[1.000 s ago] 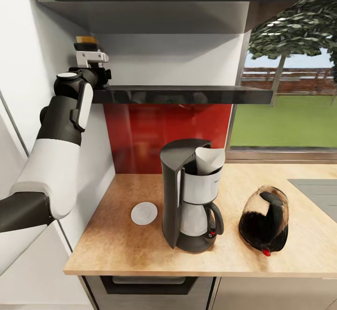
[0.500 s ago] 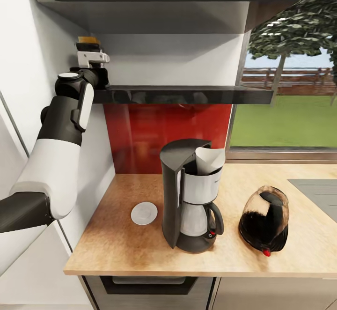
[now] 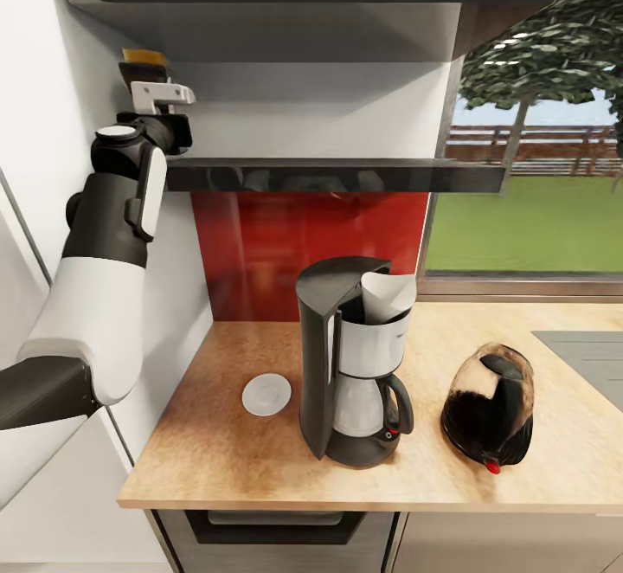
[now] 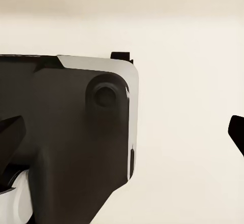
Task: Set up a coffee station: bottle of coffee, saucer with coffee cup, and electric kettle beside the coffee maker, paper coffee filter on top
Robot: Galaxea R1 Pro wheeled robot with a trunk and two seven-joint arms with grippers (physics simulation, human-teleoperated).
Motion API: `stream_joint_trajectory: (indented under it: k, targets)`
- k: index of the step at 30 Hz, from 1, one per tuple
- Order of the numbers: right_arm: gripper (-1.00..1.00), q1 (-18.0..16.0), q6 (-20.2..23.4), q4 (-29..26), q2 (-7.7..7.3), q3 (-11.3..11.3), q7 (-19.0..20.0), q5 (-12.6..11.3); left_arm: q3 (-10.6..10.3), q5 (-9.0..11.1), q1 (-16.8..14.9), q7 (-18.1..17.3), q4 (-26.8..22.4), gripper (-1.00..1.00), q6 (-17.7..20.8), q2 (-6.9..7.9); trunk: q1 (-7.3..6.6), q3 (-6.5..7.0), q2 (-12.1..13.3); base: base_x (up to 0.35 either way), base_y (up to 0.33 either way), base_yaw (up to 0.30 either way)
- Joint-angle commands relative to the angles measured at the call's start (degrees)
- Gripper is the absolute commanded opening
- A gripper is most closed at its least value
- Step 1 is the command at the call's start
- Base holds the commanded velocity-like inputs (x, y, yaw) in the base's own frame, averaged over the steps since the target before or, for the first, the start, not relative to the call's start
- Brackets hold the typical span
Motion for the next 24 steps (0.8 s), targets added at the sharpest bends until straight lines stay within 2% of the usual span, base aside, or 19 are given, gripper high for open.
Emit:
stream_joint_trajectory:
  k: [1,24]
  targets:
    - [1.00,0.0,0.1,0.0,-0.03,0.5,0.2,-0.6,0.0,-0.6,-0.1,-0.2,-0.1,-1.00,0.4,-0.03,0.03,-0.12,-0.1,0.000,0.000,0.000]
    - [1.00,0.0,0.1,-0.1,0.13,0.4,0.3,-0.6,-0.8,-0.5,-0.1,-0.3,-0.4,-1.00,0.7,-0.20,0.03,-0.12,-0.1,0.000,0.000,0.000]
